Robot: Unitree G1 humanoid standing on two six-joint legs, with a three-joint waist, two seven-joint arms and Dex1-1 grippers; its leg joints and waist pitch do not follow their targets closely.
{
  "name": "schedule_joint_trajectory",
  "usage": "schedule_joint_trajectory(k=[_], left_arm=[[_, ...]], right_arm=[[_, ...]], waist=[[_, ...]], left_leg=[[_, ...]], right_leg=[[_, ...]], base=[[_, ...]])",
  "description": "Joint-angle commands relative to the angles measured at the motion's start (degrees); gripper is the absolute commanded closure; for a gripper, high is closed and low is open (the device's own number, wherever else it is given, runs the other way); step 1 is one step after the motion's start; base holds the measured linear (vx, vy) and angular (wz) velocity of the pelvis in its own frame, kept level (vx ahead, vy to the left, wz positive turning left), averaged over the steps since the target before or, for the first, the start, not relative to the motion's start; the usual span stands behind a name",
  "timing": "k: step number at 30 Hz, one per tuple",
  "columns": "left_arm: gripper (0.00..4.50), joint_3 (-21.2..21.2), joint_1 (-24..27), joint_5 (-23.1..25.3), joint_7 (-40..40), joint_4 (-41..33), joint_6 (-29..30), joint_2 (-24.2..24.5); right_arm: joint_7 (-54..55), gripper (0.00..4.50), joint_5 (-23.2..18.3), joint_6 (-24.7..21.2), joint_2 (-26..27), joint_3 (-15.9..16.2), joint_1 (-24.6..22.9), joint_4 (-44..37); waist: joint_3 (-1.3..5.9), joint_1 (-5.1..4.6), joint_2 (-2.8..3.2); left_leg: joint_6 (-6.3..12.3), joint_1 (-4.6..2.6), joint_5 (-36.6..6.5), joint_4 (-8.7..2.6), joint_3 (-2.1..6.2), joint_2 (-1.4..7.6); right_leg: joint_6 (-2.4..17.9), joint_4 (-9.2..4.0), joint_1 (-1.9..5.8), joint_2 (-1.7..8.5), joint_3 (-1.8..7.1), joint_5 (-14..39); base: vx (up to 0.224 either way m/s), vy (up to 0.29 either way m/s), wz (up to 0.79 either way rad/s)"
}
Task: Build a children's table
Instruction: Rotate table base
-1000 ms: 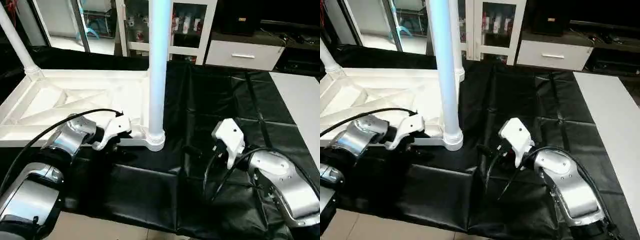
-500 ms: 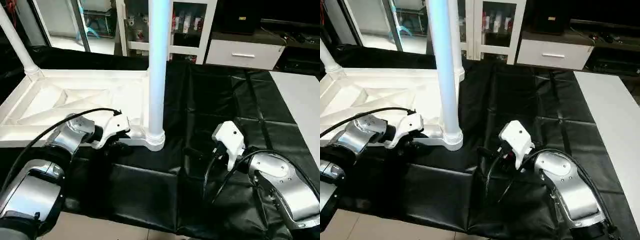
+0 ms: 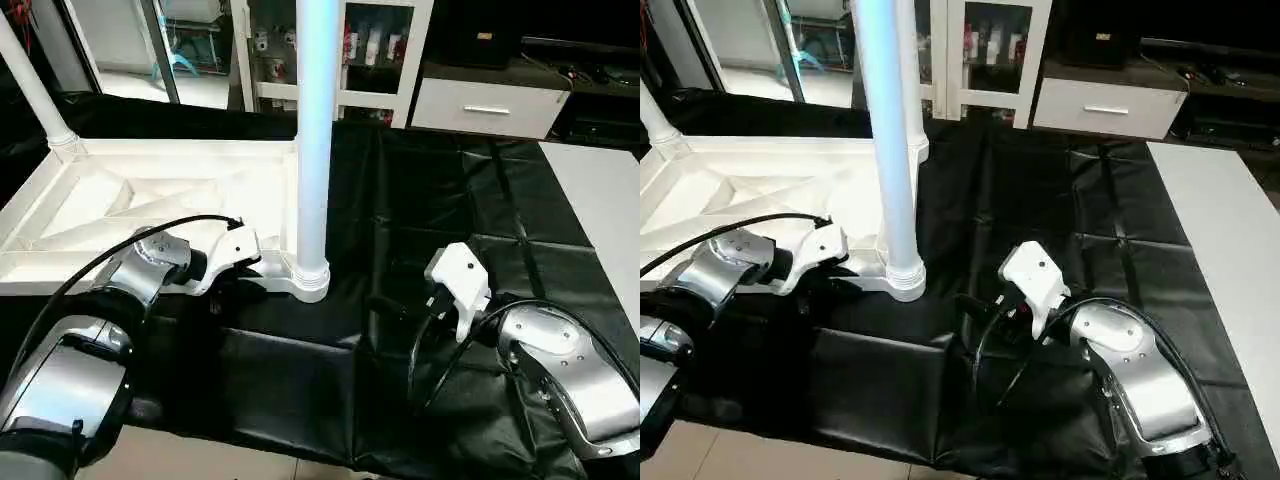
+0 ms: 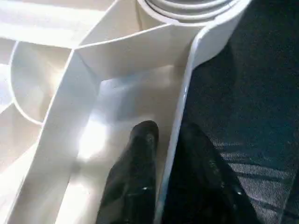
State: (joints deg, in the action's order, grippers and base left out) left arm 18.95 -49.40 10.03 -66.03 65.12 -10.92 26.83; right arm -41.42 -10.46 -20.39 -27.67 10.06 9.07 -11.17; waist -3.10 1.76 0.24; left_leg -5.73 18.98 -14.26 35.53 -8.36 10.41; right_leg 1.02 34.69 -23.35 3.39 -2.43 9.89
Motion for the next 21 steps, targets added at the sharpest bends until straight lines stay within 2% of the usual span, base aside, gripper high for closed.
schedule_joint_trajectory(k=[1,6,9,10,11,14,15,16,17,18,19,20,21], left_arm=[[3.99,-0.07,-0.89,0.60,0.65,0.80,-0.27,-0.01],[4.23,0.47,-0.81,1.28,0.41,1.16,-0.32,-0.01],[4.37,0.51,-0.70,1.67,0.13,1.20,-0.27,-0.09],[4.39,0.48,-0.40,1.85,-0.32,1.06,-0.25,-0.13],[4.41,0.47,-0.29,1.84,-0.44,0.97,-0.22,-0.14],[4.47,0.24,0.30,1.53,-1.31,0.35,0.06,-0.18],[4.47,-0.82,2.25,-0.77,-3.81,-3.14,1.50,-0.85],[4.47,-1.18,3.99,-2.18,-5.23,-6.29,2.08,-1.32],[4.47,-1.21,4.16,-2.32,-5.35,-6.61,2.13,-1.37],[4.47,-1.18,5.55,-2.79,-5.42,-9.01,1.96,-1.63],[4.47,-1.03,7.67,-3.52,-5.33,-12.61,1.69,-2.19],[4.47,-0.98,8.56,-3.80,-5.27,-14.10,1.57,-2.43],[4.47,-0.72,10.22,-4.29,-5.22,-16.88,1.46,-2.94]], right_arm=[[-1.30,1.07,-0.87,0.24,-0.70,0.46,-0.44,-2.08],[-3.71,1.07,-3.09,-0.75,-1.48,0.58,-1.65,-4.24],[-3.13,1.07,-2.78,-0.55,-1.15,0.38,-1.69,-4.14],[-2.56,1.07,-2.26,-0.14,-0.76,0.25,-1.51,-3.75],[-2.40,1.07,-2.12,-0.01,-0.66,0.22,-1.45,-3.66],[-1.69,1.07,-1.76,0.30,-0.26,-0.01,-1.35,-3.53],[0.64,1.07,-0.79,0.77,0.46,-1.02,-0.99,-2.87],[2.67,1.07,-0.03,1.17,1.10,-1.89,-0.56,-1.96],[2.88,1.07,0.05,1.21,1.17,-1.98,-0.52,-1.86],[3.63,1.07,0.01,1.11,1.46,-2.44,-0.45,-1.67],[3.74,1.07,-0.86,0.52,1.76,-3.00,-0.53,-1.82],[3.71,1.07,-1.25,0.24,1.87,-3.21,-0.61,-1.95],[2.81,1.07,-2.10,-0.21,1.69,-3.20,-0.92,-2.51]], waist=[[3.48,0.12,0.71],[3.45,0.03,0.62],[3.36,-0.05,0.65],[3.32,0.01,1.19],[3.32,-0.07,0.94],[3.36,0.01,1.00],[3.37,0.05,1.26],[3.41,-0.01,1.04],[3.50,-0.02,1.10],[3.51,0.01,1.10],[3.49,-0.03,0.75],[3.53,0.16,0.88],[3.55,0.12,0.47]], left_leg=[[1.75,0.84,-5.52,-4.99,0.18,2.12],[2.61,0.79,-5.35,-5.00,0.10,2.21],[2.13,0.76,-6.28,-5.08,0.09,2.20],[1.85,0.67,-6.83,-5.11,0.13,2.22],[1.83,0.68,-7.02,-5.11,0.05,2.19],[1.71,0.73,-6.34,-5.07,0.07,2.14],[1.61,0.70,-6.15,-5.08,0.11,2.19],[1.33,0.69,-5.55,-5.11,0.03,2.27],[1.24,0.79,-5.14,-5.13,0.07,2.34],[1.46,0.61,-5.05,-5.08,-0.07,2.36],[1.77,0.72,-4.98,-5.10,-0.12,2.40],[2.48,0.83,-4.55,-5.00,-0.18,2.31],[3.27,0.83,-3.95,-4.95,-0.33,2.21]], right_leg=[[14.89,-3.39,4.18,4.32,2.92,5.91],[15.80,-3.40,4.28,4.35,2.89,4.20],[15.63,-3.59,4.22,4.35,2.90,6.35],[15.60,-3.67,4.14,4.40,2.90,7.15],[15.51,-3.79,4.12,4.32,2.91,7.25],[15.72,-3.62,4.21,4.33,2.96,6.24],[15.88,-3.53,4.20,4.38,2.97,5.88],[16.15,-3.42,4.16,4.36,2.97,5.13],[16.39,-3.24,4.24,4.49,2.98,4.48],[16.59,-3.27,4.06,4.35,2.97,4.00],[16.70,-3.20,4.19,4.34,2.98,3.74],[16.47,-3.23,4.28,4.43,3.03,3.89],[16.03,-3.41,4.22,4.28,3.02,4.32]], base=[[0.000,0.000,0.00],[0.000,0.000,0.00],[0.000,0.000,0.00],[0.000,0.000,0.00],[0.000,0.000,0.00],[0.000,0.000,0.00],[0.000,0.000,0.00],[0.000,0.000,0.00],[0.000,0.000,0.00],[0.000,0.000,0.00],[0.000,0.000,0.00],[0.000,0.000,0.00],[0.000,0.000,0.00]])
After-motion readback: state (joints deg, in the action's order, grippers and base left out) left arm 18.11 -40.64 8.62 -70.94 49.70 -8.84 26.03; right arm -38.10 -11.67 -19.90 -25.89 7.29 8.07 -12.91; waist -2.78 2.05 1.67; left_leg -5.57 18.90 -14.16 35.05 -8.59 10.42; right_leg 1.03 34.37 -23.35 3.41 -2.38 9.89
